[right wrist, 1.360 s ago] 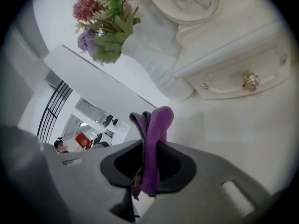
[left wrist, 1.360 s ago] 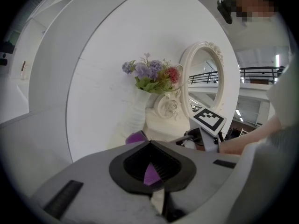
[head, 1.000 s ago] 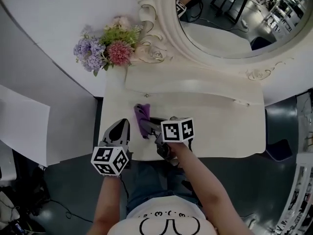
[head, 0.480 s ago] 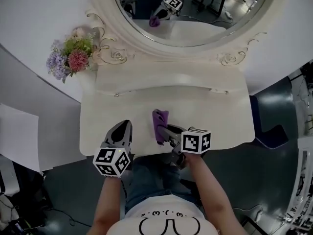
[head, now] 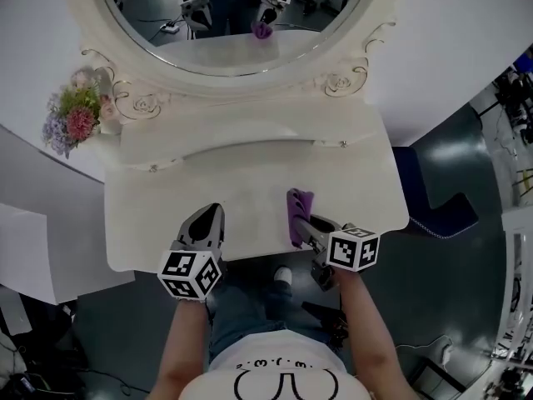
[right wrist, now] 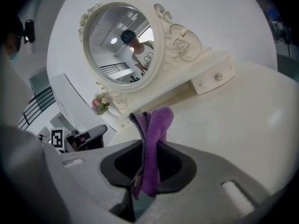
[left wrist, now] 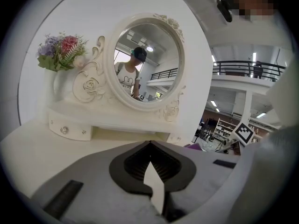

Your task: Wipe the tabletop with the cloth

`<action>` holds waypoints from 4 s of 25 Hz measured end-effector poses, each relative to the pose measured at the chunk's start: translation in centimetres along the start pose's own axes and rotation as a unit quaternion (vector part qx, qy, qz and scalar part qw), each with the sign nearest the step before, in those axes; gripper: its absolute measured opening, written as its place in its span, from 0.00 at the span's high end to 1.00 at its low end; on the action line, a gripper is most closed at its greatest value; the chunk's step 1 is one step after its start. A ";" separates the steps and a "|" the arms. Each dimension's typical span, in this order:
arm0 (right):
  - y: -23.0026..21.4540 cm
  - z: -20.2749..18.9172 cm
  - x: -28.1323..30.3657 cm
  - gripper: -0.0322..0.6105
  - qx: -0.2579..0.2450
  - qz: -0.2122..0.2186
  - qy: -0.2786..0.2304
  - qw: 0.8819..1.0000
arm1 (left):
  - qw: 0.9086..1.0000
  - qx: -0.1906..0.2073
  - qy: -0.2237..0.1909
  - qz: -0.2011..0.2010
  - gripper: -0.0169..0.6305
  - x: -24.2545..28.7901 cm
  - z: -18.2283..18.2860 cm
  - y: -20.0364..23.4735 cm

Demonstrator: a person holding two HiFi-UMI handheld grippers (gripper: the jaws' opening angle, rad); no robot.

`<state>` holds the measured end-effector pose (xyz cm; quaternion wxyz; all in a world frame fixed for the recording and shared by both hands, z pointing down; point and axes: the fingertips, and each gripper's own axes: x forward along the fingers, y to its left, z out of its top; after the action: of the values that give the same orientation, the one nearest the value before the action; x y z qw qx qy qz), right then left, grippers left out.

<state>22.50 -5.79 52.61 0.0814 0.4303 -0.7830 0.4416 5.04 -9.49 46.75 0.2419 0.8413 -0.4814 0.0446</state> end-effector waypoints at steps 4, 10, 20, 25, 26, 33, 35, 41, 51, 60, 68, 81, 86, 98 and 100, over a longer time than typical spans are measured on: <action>-4.9 0.4 -3.8 0.84 -0.018 -0.047 -0.001 0.999 | 1.000 0.008 0.004 -0.009 0.98 1.7 -0.8 -2.7; -12.3 1.2 -9.4 0.84 -0.053 -0.130 0.013 0.990 | 0.999 0.019 0.015 -0.021 0.98 3.7 -2.1 -6.1; -24.6 4.9 -18.0 0.84 -0.135 -0.318 0.066 0.936 | 0.998 0.038 0.034 -0.025 0.98 5.0 -2.9 -8.6; -29.4 5.9 -20.6 0.84 -0.182 -0.401 0.125 0.889 | 0.999 0.034 0.035 -0.005 0.98 4.8 -3.0 -8.1; -30.2 5.7 -20.8 0.84 -0.181 -0.409 0.135 0.884 | 0.999 0.034 0.035 -0.001 0.98 4.6 -3.0 -7.9; -31.8 4.6 -20.2 0.84 -0.159 -0.441 0.171 0.867 | 0.999 0.033 0.040 0.013 0.98 3.6 -3.3 -7.2; -31.7 4.5 -19.5 0.84 -0.181 -0.443 0.188 0.858 | 0.999 0.033 0.040 0.016 0.98 3.2 -3.3 -6.9; -30.8 4.1 -18.8 0.84 -0.166 -0.436 0.197 0.862 | 0.998 0.031 0.035 0.029 0.98 1.8 -3.2 -5.3; -27.9 2.7 -16.8 0.84 -0.125 -0.403 0.185 0.888 | 0.999 0.027 0.024 0.029 0.98 0.2 -2.8 -4.1; -23.4 0.8 -13.8 0.84 -0.110 -0.381 0.183 0.900 | 0.999 0.034 0.019 0.013 0.98 -1.4 -1.4 -2.3; -19.4 -0.9 -11.0 0.84 -0.090 -0.358 0.184 0.911 | 0.999 0.033 0.007 0.015 0.98 -3.8 0.4 0.6; -13.0 -3.4 -6.0 0.84 -0.075 -0.337 0.185 0.920 | 1.000 0.018 -0.003 0.016 0.98 -7.3 1.8 5.7; -10.5 -4.1 -3.8 0.84 -0.085 -0.338 0.193 0.917 | 1.000 0.014 -0.002 0.011 0.98 -8.2 2.1 7.8; -5.5 -5.7 0.3 0.84 -0.093 -0.338 0.201 0.915 | 0.997 0.067 0.017 0.024 0.98 -9.7 2.4 11.7; -4.7 -6.0 1.1 0.84 -0.096 -0.336 0.205 0.914 | 0.997 0.067 0.017 0.025 0.98 -9.9 2.5 12.3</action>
<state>23.82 -2.99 59.65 0.4244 0.5584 -0.5970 0.3894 -10.87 -7.91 45.98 0.1921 0.8425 -0.4939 0.0965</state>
